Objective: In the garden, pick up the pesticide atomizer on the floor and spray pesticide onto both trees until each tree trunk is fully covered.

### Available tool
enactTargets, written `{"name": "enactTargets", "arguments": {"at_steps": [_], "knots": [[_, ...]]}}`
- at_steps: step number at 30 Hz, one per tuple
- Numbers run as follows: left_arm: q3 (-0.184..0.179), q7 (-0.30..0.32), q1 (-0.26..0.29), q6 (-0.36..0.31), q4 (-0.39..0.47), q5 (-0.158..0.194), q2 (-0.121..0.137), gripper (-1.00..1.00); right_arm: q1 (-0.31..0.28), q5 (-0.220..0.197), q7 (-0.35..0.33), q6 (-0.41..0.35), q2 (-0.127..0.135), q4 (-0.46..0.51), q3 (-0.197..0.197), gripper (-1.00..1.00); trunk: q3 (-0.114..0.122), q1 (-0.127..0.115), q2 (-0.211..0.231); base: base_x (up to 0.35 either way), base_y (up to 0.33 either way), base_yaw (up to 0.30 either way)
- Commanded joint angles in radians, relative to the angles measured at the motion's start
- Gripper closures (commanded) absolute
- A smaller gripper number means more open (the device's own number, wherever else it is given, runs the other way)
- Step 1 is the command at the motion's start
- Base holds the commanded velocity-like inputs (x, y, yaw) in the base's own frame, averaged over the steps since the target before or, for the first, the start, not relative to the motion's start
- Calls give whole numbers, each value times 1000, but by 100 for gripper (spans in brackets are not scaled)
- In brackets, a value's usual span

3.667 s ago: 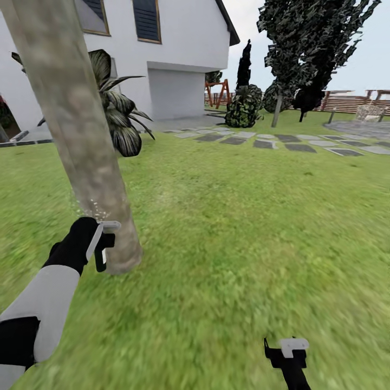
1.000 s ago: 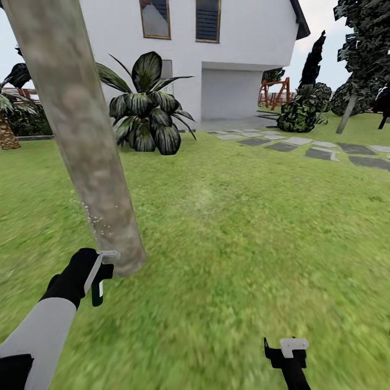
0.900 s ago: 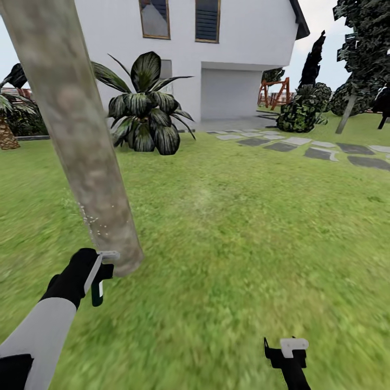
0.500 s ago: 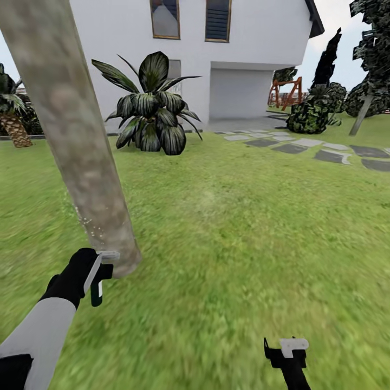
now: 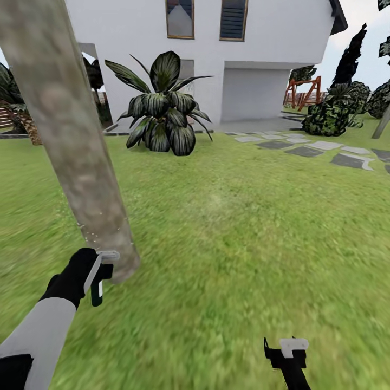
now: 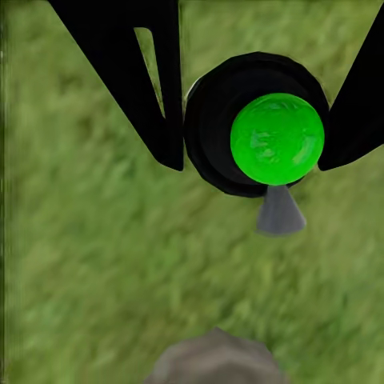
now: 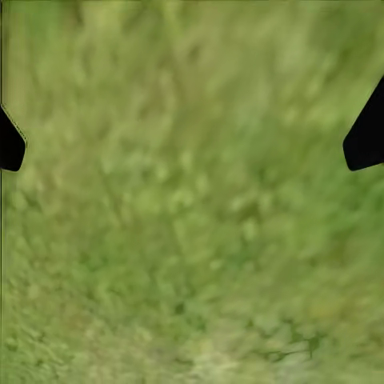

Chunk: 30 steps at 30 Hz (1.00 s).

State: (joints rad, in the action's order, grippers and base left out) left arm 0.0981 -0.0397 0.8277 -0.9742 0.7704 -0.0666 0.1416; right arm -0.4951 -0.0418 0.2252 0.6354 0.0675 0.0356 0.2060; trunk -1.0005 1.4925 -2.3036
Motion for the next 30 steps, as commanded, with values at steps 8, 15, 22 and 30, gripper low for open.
{"name": "enactTargets", "arguments": {"at_steps": [8,15,22,30], "knots": [[3,4,1,-5,1,-8,3,100,0,-4,5,1,0,0,9,-100,-1,0,0,185,-224,78],[3,4,1,-5,0,-9,4,100,0,-4,5,1,0,0,9,-100,-1,0,0,179,-228,272],[3,3,1,-5,0,-8,4,100,0,-4,5,1,0,0,9,-100,-1,0,0,193,-208,277],[5,12,7,-11,4,-5,11,100,0,-4,5,1,0,0,9,-100,-1,0,0,21,-16,277]]}}
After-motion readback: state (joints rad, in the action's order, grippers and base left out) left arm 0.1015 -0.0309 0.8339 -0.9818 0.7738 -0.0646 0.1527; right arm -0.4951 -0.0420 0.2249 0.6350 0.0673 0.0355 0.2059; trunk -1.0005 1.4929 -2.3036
